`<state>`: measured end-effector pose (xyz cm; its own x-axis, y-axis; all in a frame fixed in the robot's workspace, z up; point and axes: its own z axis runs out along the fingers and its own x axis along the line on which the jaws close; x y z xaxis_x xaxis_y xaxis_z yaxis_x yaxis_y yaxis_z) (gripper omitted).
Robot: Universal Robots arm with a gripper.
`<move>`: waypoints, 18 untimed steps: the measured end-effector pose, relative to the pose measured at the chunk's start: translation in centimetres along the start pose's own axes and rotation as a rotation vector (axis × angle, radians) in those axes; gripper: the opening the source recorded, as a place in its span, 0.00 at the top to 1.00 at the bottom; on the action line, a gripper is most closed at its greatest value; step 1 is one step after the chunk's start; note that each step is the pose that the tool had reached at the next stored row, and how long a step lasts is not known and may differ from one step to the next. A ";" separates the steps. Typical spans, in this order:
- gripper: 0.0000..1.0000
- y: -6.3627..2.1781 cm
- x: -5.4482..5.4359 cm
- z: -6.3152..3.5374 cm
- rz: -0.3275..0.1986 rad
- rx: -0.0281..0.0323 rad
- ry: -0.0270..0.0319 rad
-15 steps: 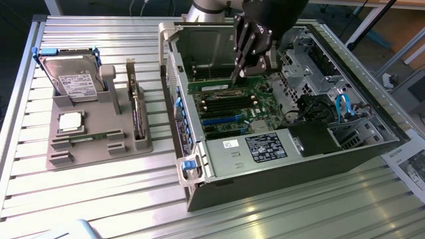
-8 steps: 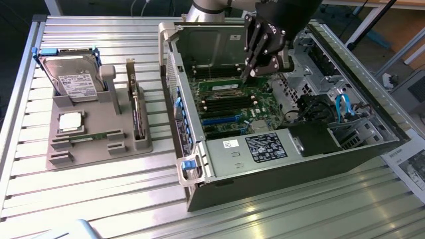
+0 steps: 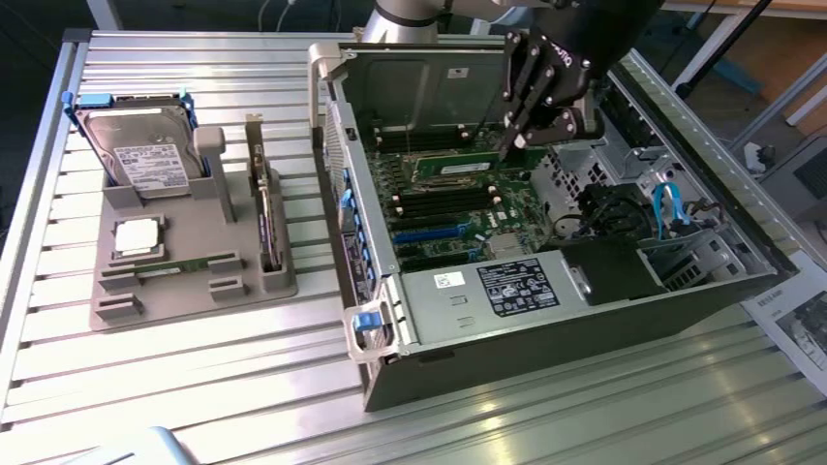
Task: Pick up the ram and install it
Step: 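Pick up the ram and move it above insertion slot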
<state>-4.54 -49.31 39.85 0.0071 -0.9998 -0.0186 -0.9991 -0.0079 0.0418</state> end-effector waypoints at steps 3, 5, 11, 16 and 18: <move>0.88 -0.87 0.0 -0.04 0.000 0.0000 0.0000; 0.88 -1.45 0.1 -0.07 0.000 0.0000 0.0001; 0.88 -2.89 0.1 -0.12 0.000 0.0000 -0.0001; 0.88 -4.07 0.1 -0.17 0.000 0.0000 0.0001; 0.88 -4.34 0.2 -0.19 0.000 0.0000 0.0001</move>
<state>-0.19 -49.43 39.85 0.0071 -0.9998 -0.0185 -0.9991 -0.0079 0.0419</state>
